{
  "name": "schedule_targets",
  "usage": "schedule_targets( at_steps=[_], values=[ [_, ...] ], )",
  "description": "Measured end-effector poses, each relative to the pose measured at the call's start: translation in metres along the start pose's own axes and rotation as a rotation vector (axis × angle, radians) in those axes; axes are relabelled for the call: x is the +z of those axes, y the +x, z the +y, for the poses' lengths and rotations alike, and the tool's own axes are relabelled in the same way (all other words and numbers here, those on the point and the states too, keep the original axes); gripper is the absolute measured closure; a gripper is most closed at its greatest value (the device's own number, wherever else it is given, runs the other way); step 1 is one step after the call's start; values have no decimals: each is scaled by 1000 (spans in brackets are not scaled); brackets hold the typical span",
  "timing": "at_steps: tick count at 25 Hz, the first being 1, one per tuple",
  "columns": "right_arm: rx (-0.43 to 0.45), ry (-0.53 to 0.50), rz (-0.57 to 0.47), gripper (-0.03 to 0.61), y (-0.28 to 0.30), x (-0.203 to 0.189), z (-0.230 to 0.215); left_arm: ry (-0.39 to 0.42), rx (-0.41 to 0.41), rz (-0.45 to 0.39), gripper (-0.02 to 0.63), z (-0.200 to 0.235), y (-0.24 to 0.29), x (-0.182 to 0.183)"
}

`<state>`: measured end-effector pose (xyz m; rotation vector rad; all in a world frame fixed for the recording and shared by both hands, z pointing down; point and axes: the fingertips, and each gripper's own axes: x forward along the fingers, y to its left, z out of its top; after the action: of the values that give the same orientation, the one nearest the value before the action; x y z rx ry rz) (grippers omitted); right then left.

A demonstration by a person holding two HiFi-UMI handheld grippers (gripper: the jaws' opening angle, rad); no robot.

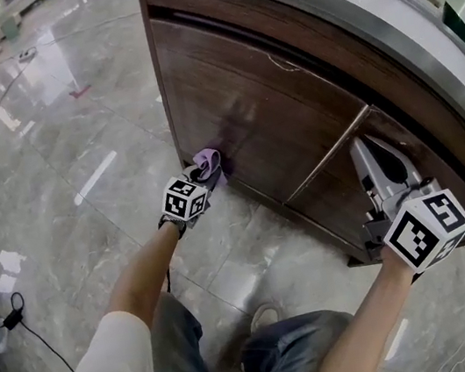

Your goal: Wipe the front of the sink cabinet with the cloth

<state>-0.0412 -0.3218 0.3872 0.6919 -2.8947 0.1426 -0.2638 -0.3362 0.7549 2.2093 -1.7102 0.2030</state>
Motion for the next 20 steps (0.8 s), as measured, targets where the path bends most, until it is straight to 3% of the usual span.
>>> schedule_targets(
  at_steps=[5, 12, 17, 20],
  values=[
    [-46, 30, -41, 571, -31, 14, -11, 12, -98, 12, 563, -46, 11, -1],
    [-127, 23, -30, 571, -51, 15, -24, 92, -327, 84, 561, -139, 34, -4],
    [-180, 24, -29, 571, -77, 15, -29, 251, -461, 172, 561, -202, 47, -12],
    [-228, 38, -43, 571, -98, 17, -38, 294, -520, 201, 561, -233, 54, -15]
  ],
)
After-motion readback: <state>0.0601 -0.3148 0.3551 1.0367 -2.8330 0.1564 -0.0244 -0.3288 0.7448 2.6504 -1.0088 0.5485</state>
